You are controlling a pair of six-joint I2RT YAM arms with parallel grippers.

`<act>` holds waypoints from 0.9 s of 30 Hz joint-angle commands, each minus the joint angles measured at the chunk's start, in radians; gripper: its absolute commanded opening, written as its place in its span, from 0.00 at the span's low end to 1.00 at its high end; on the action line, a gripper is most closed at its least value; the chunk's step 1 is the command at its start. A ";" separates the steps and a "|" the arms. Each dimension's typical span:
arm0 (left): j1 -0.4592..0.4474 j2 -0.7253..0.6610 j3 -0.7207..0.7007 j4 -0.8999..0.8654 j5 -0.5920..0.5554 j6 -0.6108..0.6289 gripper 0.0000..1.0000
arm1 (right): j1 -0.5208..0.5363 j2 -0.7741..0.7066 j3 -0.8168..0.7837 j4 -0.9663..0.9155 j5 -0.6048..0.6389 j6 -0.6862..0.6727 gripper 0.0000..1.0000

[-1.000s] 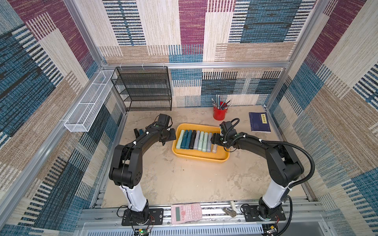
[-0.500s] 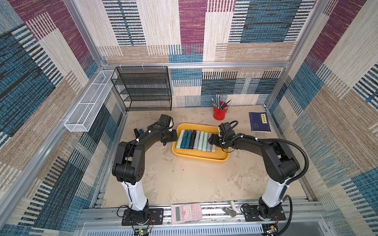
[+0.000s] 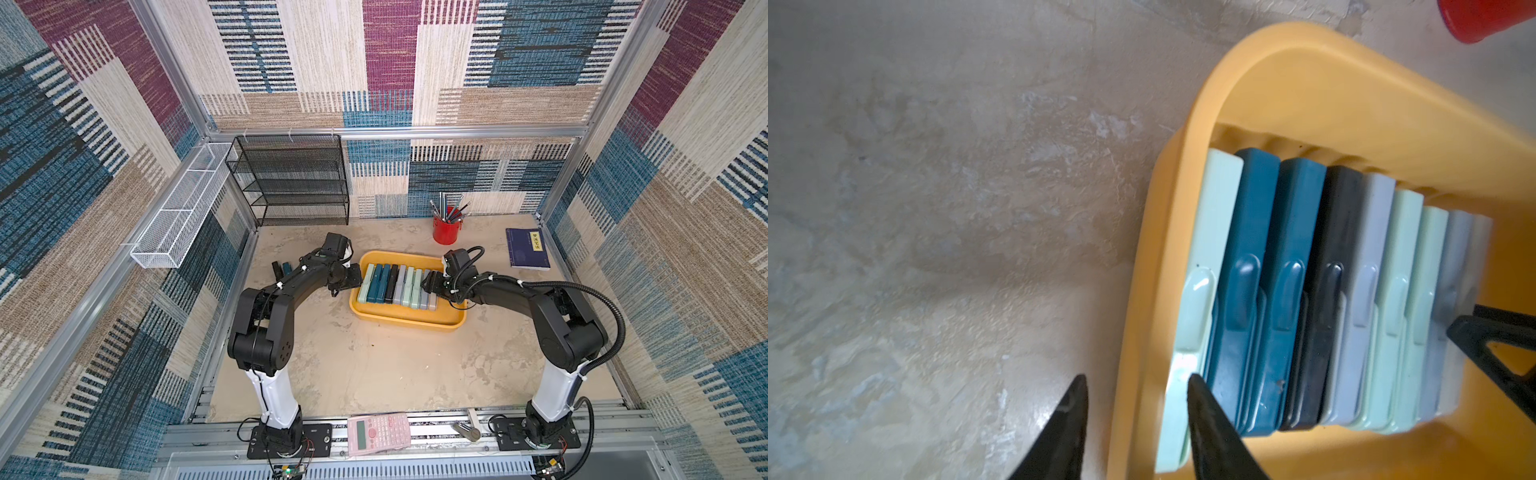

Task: Put the pruning pliers into the storage box
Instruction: Place the pruning pliers in the storage box, then pick up the pruning pliers from the center of the board.

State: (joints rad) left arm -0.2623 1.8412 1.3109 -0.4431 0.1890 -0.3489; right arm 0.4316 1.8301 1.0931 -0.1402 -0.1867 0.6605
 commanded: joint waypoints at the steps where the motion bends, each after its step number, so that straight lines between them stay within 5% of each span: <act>1: 0.004 -0.037 0.001 -0.009 -0.032 0.021 0.46 | 0.000 -0.034 0.020 -0.009 0.052 -0.030 0.69; 16: 0.247 -0.298 -0.199 -0.040 -0.213 -0.059 0.53 | -0.092 -0.183 0.004 -0.006 0.156 -0.185 0.71; 27: 0.310 -0.257 -0.259 -0.046 -0.270 -0.108 0.53 | -0.126 -0.192 -0.034 0.037 0.108 -0.202 0.70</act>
State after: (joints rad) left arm 0.0376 1.5642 1.0500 -0.4828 -0.0555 -0.4408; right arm 0.3065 1.6470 1.0649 -0.1474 -0.0578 0.4702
